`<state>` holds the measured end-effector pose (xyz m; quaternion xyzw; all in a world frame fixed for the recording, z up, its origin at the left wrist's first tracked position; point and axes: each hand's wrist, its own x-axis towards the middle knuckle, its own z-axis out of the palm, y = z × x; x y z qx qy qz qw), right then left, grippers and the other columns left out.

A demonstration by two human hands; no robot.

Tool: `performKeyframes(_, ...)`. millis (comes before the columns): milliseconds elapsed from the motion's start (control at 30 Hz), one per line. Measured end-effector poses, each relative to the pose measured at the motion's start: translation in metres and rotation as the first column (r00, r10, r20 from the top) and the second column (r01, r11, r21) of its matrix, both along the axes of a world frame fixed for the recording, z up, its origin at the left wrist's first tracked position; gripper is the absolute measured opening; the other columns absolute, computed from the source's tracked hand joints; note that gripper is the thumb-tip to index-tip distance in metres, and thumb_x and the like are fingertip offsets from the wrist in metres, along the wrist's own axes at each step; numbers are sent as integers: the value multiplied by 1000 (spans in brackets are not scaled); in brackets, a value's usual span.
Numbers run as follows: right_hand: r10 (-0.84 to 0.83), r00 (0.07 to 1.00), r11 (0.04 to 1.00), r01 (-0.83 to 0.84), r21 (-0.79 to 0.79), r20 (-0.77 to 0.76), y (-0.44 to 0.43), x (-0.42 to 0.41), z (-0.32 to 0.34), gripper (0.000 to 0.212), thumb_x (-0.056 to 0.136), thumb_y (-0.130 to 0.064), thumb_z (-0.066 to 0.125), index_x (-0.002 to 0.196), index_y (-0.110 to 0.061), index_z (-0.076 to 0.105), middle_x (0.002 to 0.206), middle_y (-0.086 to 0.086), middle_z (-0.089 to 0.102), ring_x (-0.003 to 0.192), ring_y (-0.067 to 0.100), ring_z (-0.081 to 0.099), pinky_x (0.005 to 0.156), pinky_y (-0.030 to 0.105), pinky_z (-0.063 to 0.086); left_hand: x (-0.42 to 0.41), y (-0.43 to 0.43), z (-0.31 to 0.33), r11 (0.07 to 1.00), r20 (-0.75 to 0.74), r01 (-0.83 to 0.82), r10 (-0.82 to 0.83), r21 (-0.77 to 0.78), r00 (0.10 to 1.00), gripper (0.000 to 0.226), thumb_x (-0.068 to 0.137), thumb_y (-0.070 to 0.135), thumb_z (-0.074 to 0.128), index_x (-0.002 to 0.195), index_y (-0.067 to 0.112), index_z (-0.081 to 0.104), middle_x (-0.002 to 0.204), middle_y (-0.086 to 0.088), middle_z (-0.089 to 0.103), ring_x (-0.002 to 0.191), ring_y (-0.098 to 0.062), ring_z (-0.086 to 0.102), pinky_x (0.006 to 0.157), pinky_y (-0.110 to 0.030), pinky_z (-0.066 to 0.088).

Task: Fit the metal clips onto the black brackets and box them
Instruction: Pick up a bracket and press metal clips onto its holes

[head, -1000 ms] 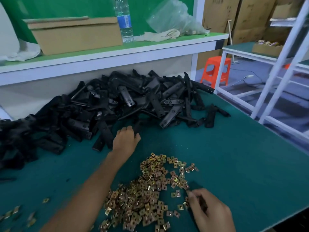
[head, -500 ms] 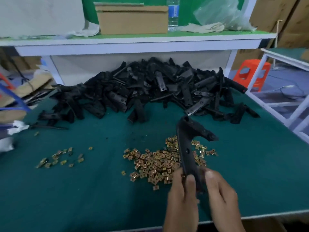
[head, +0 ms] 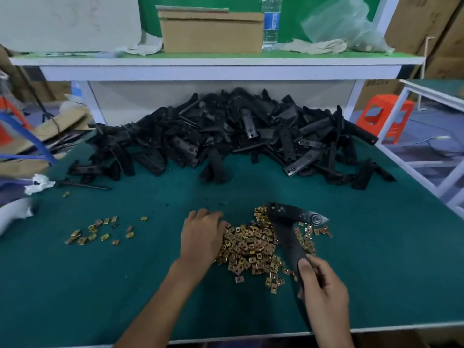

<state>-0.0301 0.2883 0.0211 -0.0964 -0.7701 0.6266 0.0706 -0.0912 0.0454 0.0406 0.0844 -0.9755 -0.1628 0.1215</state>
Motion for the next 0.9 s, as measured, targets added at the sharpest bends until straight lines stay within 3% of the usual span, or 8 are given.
performKeyframes(133, 43, 999, 996, -44, 82, 10, 0, 0, 0, 7, 95, -32, 64, 97, -34, 71, 64, -4, 68, 51, 8, 63, 57, 26, 47, -18, -3, -9, 999, 69, 16, -13, -33, 998, 27, 101, 39, 56, 114, 25, 75, 116, -2, 67, 112, -26, 56, 96, -35, 43)
performKeyframes(233, 41, 999, 993, -42, 110, 10, 0, 0, 0, 6, 95, -31, 65, 96, -34, 70, 58, -4, 66, 49, 7, 60, 52, 16, 45, -24, -4, -8, 994, 55, 84, -87, 66, 995, 15, 96, 29, 64, 100, 24, 77, 102, 2, 70, 101, -20, 62, 91, -31, 47)
performKeyframes(333, 51, 999, 987, -52, 149, 9, -1, 1, 0, 8, 95, -32, 66, 92, -38, 69, 60, -7, 67, 56, 10, 62, 56, 23, 46, -24, -2, 2, 963, 49, 89, -105, 254, 993, 5, 93, 24, 67, 93, 25, 72, 90, 11, 71, 88, -7, 66, 73, -17, 48)
performKeyframes(400, 60, 998, 985, -59, 163, 0, -1, 1, -1, 11, 94, -31, 67, 88, -40, 69, 62, -7, 67, 57, 18, 62, 57, 31, 47, -20, 1, 10, 880, 27, 79, -103, 469, 994, 5, 95, 26, 65, 92, 30, 65, 87, 15, 70, 82, 2, 64, 65, -9, 44)
performKeyframes(467, 68, 998, 983, -66, 172, -7, -1, 2, -2, 13, 93, -32, 67, 86, -42, 69, 62, -4, 67, 56, 24, 61, 57, 34, 48, -12, 4, 17, 742, 1, 74, -101, 667, 995, 6, 96, 31, 63, 96, 37, 64, 90, 16, 71, 86, 6, 64, 72, -13, 47)
performKeyframes(533, 78, 997, 982, -74, 175, -18, -2, 2, -2, 14, 91, -34, 66, 87, -47, 69, 65, -3, 67, 57, 28, 61, 56, 35, 48, -2, 8, 24, 620, -53, 106, -104, 777, 993, 14, 98, 31, 60, 100, 42, 69, 91, 20, 70, 85, 5, 64, 72, -18, 52)
performKeyframes(633, 92, 995, 981, -84, 176, -39, -2, 2, -2, 22, 91, -32, 66, 90, -54, 66, 68, -5, 68, 58, 27, 62, 56, 36, 50, 11, 16, 32, 465, -125, 163, -112, 870, 986, 23, 101, 29, 58, 103, 47, 73, 89, 22, 69, 81, 8, 61, 72, -11, 50)
performKeyframes(900, 155, 987, 970, -146, 193, -32, 2, 4, -5, 14, 89, -26, 74, 82, -38, 74, 72, -11, 71, 66, 6, 63, 55, 19, 45, 22, 21, 42, 397, -123, 163, -123, 903, 985, 15, 99, 18, 62, 98, 28, 74, 95, 7, 76, 89, -4, 69, 75, -18, 52)
